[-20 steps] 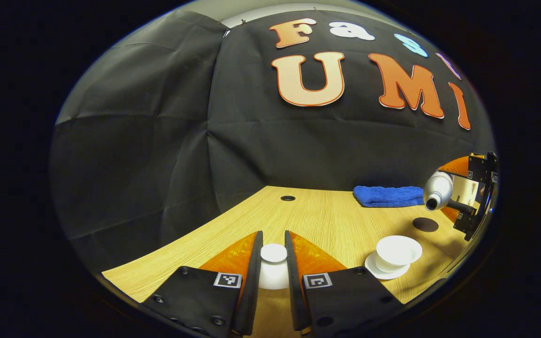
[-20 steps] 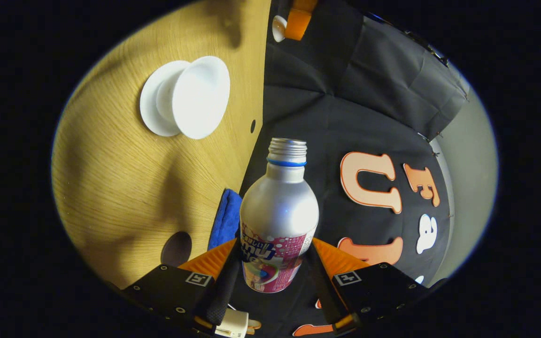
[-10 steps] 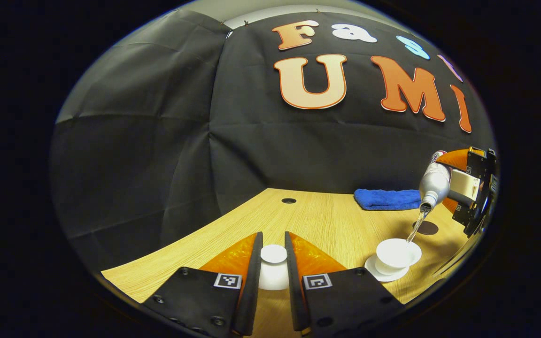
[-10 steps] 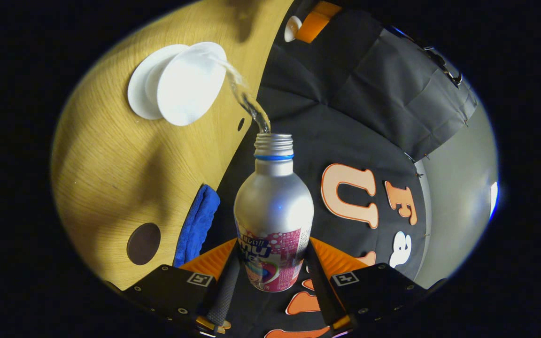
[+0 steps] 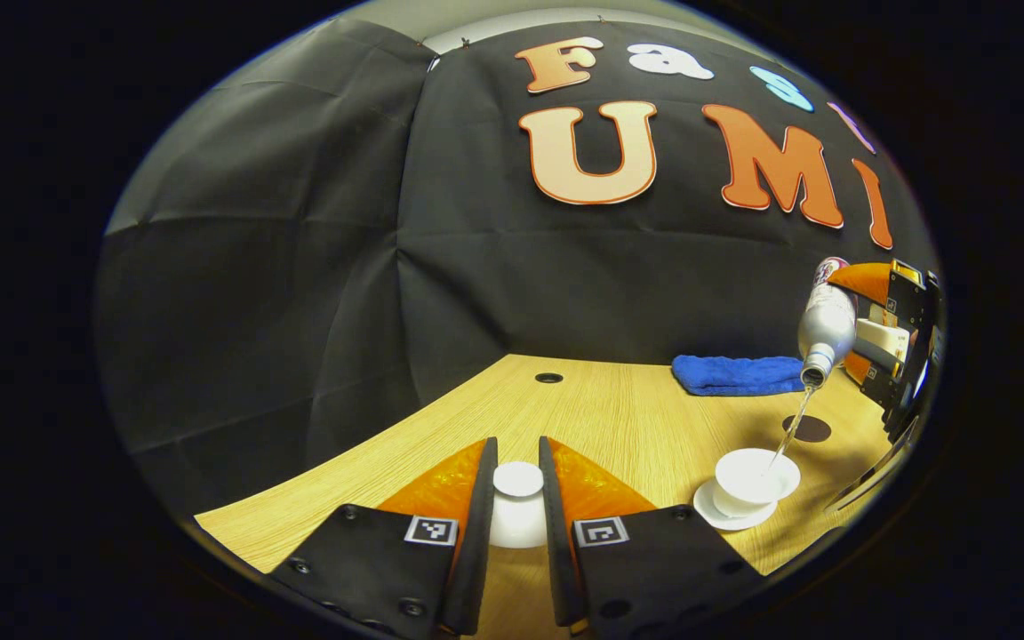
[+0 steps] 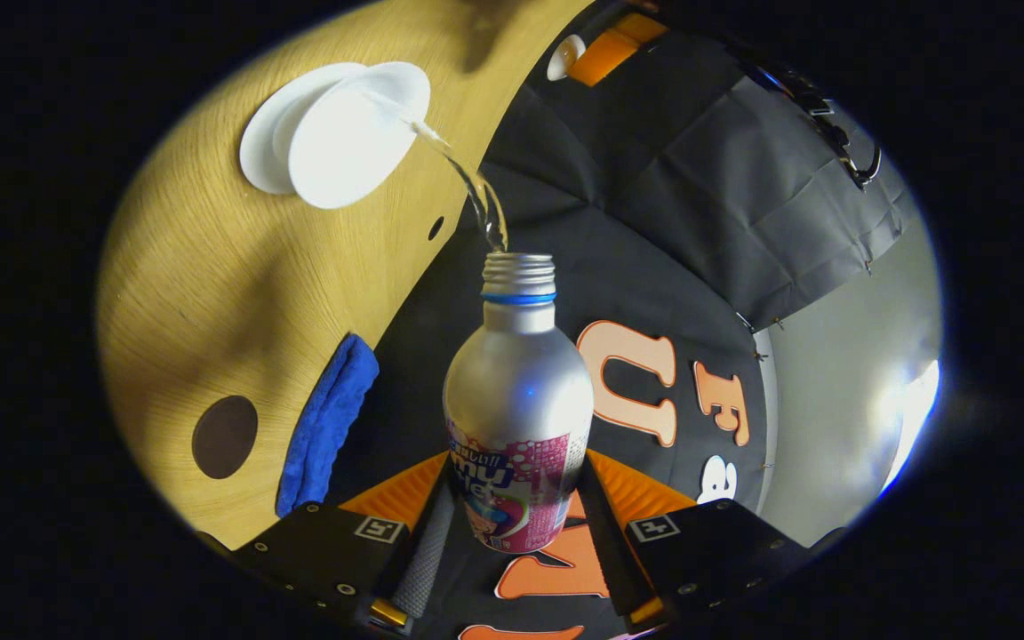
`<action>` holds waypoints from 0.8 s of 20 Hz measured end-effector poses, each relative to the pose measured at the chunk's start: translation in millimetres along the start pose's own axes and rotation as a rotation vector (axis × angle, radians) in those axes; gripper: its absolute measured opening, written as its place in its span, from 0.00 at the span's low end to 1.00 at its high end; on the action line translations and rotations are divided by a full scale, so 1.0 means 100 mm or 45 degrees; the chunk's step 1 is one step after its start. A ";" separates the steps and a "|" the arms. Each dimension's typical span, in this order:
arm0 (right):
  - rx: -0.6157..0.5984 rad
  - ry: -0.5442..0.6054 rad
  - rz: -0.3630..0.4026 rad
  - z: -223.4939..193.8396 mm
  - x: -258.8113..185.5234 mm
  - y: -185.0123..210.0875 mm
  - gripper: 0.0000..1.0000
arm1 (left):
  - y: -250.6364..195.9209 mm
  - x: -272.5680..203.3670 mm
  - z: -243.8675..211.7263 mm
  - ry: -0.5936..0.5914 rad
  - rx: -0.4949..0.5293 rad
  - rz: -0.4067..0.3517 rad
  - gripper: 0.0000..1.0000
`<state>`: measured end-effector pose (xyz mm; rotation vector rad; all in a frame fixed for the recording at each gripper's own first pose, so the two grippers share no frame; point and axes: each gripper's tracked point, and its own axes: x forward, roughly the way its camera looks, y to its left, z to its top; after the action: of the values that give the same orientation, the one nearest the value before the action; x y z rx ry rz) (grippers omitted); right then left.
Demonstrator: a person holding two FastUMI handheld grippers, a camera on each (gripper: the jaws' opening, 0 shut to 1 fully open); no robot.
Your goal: Open the teacup lid with one hand, grasp the water bottle and pour water into the teacup with the other hand; after pouring, place the water bottle on the coaster and then close the teacup lid.
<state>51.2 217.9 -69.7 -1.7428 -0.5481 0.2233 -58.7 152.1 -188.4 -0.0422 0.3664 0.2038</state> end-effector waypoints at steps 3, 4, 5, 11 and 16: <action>-0.037 0.009 -0.042 -0.01 0.00 -0.04 0.76 | 0.00 -0.01 0.00 0.000 0.002 -0.001 0.34; -0.045 0.017 -0.058 -0.01 -0.01 -0.05 0.76 | 0.00 -0.01 0.01 -0.003 0.000 -0.002 0.34; -0.050 0.018 -0.074 -0.01 -0.01 -0.06 0.76 | 0.00 -0.01 0.01 -0.004 -0.001 -0.001 0.34; -0.073 0.033 -0.152 -0.02 -0.01 -0.10 0.76 | 0.01 -0.02 0.03 -0.008 0.000 0.001 0.31; -0.099 0.012 -0.202 -0.01 -0.01 -0.11 0.77 | 0.02 -0.03 0.03 -0.010 -0.001 0.000 0.34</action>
<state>47.5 218.5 -59.1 -1.7646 -0.6923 0.0826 -60.6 153.8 -184.8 -0.0420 0.3586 0.2044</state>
